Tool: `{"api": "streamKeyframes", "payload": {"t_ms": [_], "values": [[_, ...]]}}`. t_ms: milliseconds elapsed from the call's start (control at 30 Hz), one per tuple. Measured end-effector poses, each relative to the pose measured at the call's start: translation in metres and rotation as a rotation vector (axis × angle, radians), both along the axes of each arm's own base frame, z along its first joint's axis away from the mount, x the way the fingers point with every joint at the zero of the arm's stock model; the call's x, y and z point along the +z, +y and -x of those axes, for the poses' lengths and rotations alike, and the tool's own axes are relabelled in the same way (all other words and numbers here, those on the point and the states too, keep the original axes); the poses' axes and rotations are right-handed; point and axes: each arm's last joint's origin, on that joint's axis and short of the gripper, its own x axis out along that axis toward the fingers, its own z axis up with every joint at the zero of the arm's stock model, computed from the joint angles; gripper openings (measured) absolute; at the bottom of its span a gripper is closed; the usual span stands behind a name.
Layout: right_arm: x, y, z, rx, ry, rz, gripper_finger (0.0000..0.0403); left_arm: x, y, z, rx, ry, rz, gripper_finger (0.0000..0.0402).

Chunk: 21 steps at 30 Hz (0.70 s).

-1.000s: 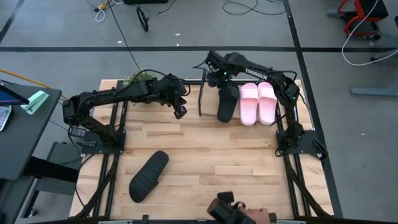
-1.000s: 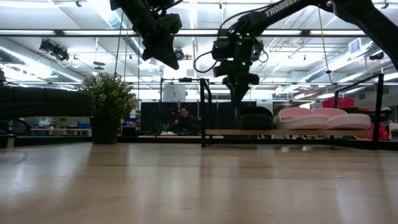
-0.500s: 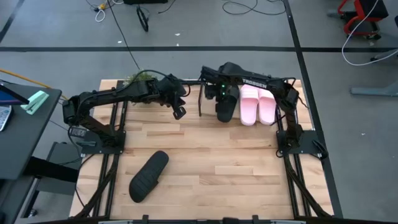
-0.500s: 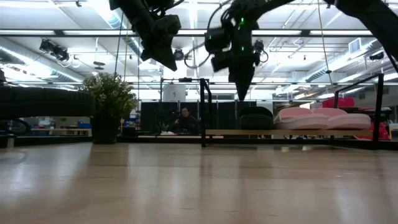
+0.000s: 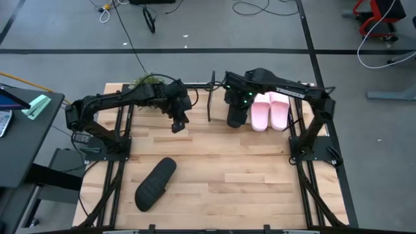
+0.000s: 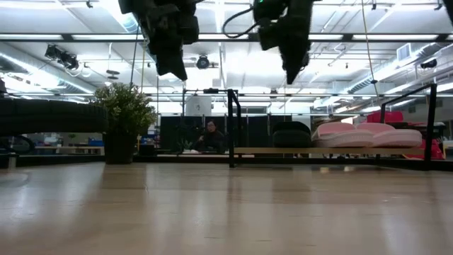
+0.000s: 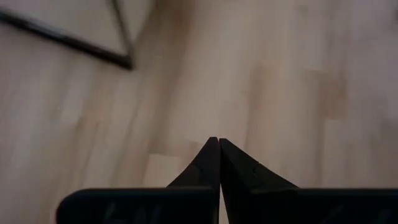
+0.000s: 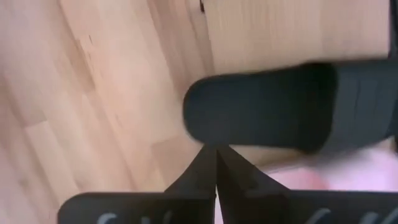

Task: Pick and place slides into the shelf
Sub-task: Put the black slide on the shelf

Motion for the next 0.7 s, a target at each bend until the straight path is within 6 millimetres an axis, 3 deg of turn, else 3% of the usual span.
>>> {"api": "streamKeyframes", "payload": {"t_ms": [233, 467, 700], "values": [[-0.014, 0.039, 0.031, -0.168, -0.117, -0.200, 0.0010, -0.001, 0.007, 0.012, -0.225, -0.055, 0.194, 0.0018], [-0.041, 0.112, 0.051, -0.213, -0.239, -0.357, 0.0027, -0.006, -0.009, 0.030, -0.429, 0.032, 0.337, 0.0005], [-0.066, 0.184, 0.052, -0.172, -0.461, -0.503, 0.0036, -0.010, -0.033, 0.016, -0.545, 0.030, 0.319, 0.0018]]}}
